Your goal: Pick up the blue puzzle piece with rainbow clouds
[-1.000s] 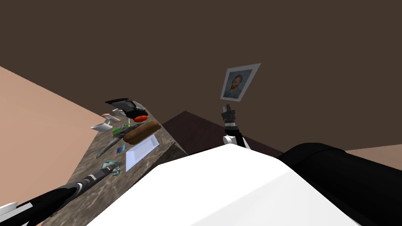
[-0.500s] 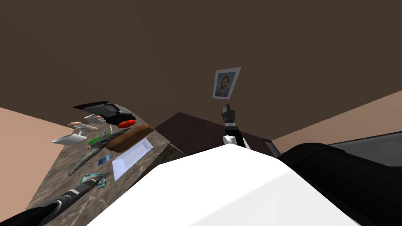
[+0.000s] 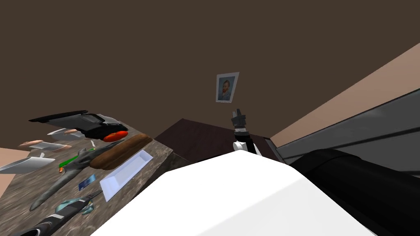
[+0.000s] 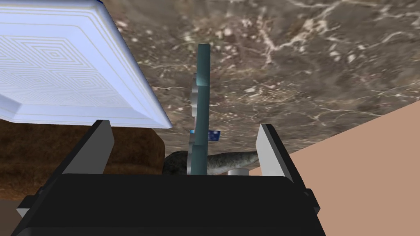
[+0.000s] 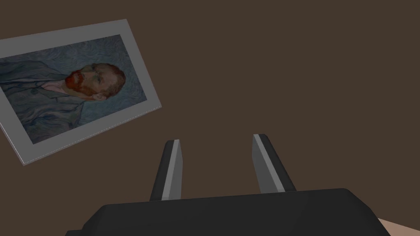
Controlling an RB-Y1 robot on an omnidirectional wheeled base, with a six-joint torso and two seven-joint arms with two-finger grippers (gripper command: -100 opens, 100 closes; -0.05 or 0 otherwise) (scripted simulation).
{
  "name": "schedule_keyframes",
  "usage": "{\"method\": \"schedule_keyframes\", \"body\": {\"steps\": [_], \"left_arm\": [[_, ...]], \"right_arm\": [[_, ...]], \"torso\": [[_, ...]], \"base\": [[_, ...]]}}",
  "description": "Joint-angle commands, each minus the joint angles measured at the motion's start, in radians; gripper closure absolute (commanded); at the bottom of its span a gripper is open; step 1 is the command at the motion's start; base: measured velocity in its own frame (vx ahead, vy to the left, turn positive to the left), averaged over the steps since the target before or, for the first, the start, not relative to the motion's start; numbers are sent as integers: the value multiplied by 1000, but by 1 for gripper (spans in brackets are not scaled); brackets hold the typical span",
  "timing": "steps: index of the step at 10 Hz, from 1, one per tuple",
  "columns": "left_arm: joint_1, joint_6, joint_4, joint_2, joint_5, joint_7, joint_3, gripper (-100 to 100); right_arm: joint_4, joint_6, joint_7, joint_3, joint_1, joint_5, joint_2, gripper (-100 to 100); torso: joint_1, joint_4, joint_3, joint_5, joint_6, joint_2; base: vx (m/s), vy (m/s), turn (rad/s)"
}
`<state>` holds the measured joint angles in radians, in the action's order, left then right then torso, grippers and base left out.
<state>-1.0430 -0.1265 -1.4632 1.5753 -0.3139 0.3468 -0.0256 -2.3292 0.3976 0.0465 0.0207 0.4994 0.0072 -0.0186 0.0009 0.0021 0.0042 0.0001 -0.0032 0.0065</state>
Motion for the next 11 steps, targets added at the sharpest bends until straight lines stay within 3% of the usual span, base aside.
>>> {"method": "schedule_keyframes", "body": {"steps": [1,5,6,7,11], "left_arm": [[0,0,0,0,0,0,0,100],[-4,-8,3,-3,-4,5,-3,100],[-4,-7,3,-2,-3,5,-3,0],[3,-6,-13,9,3,-2,2,100],[-13,-27,-113,57,43,-23,54,100]], "right_arm": [[0,0,0,0,0,0,0,0],[0,0,0,0,0,0,0,0],[0,0,0,0,0,0,0,0],[0,0,0,0,0,0,0,0],[0,0,0,0,0,0,0,0]], "torso": [[0,0,0,0,0,0],[4,2,1,3,5,0],[4,2,1,3,4,0],[5,2,1,3,4,0],[5,-1,-4,2,3,-8]], "base": [[-8,-1,14],[-1,-1,13],[0,0,0],[36,7,205],[110,22,348]]}}
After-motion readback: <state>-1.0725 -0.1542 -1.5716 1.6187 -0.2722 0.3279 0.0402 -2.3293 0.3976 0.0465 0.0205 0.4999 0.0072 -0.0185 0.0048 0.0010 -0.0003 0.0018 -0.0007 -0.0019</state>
